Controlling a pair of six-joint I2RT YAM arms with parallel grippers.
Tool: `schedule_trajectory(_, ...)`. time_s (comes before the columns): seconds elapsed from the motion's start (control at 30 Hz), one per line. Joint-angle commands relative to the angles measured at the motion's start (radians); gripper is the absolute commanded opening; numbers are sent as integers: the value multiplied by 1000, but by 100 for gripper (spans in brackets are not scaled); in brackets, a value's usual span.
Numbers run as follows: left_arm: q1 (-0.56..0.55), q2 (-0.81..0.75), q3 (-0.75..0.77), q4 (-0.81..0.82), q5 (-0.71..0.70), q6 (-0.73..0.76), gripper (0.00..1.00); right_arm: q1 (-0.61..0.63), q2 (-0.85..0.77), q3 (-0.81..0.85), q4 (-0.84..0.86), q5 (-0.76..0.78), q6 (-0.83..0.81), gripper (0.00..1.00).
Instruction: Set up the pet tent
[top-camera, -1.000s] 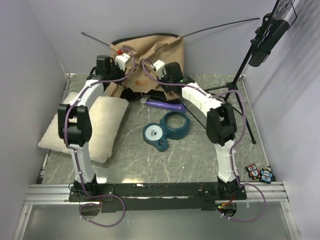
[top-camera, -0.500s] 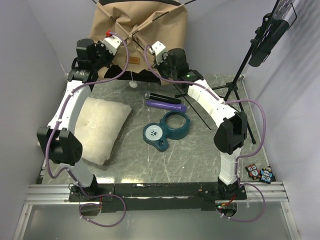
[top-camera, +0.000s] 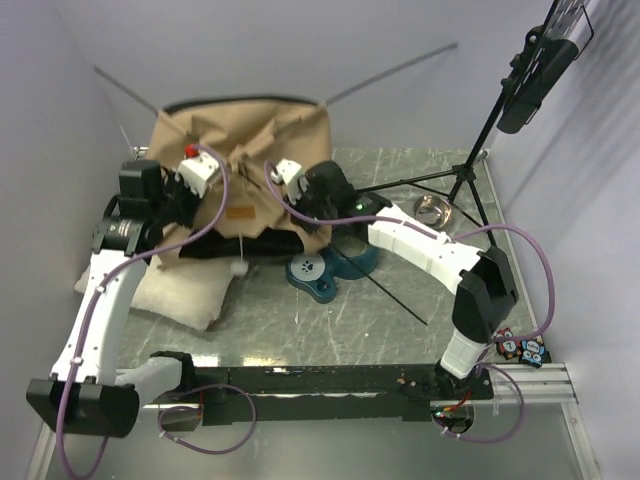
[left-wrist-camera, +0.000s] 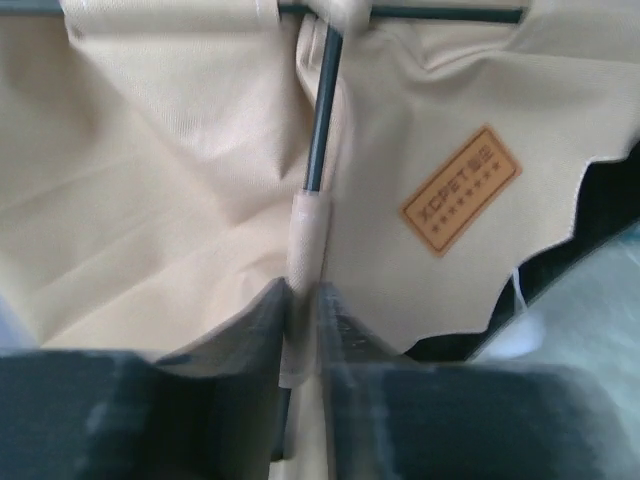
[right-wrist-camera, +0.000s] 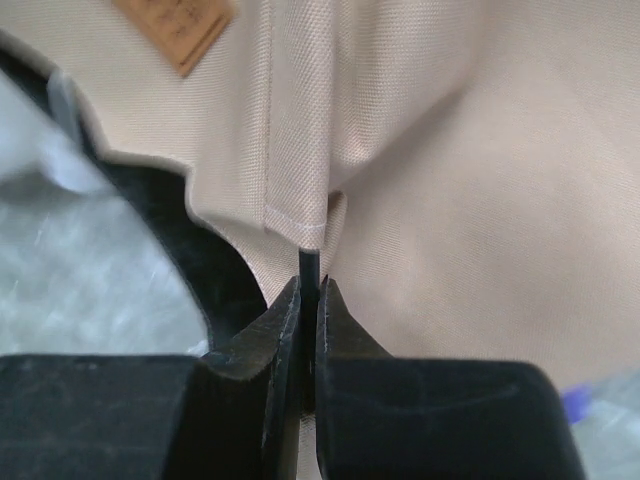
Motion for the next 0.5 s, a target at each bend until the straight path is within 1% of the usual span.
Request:
schedule_trajectory(0.0,6,-42,-71,-114,160,-73,40,-19,-82,-132,86,40,109,0)
schedule_trajectory(0.03,9,-42,-72,-135,180,-81,49,-21,-88,-159,99,43,112,0)
schedule_trajectory(0.07,10,-39,-72,-154,189,-87,62,-21,-94,-186,112,54,115,0)
schedule_trajectory(0.1,17,-36,-65,-183,189,-89,68,-22,-97,-198,122,63,118,0)
schedule_trajectory(0.13,29,-35,-49,-229,200,-72,71,-24,-97,-206,126,66,123,0)
schedule_trajectory(0.17,56,-39,-31,-270,229,-46,74,-27,-99,-210,129,72,129,0)
schedule_trajectory(0.2,111,-45,-16,-313,263,0,77,-31,-100,-216,135,80,126,0)
schedule_trajectory(0.27,209,-57,11,-385,298,79,82,-41,-100,-221,142,101,123,0)
schedule_trajectory(0.3,255,-58,23,-428,303,127,82,-48,-99,-220,142,109,124,0)
schedule_trajectory(0.4,351,-39,75,-543,307,236,80,-77,-97,-218,139,112,124,0)
schedule_trajectory(0.47,388,-25,98,-602,301,290,77,-96,-102,-223,145,114,124,0)
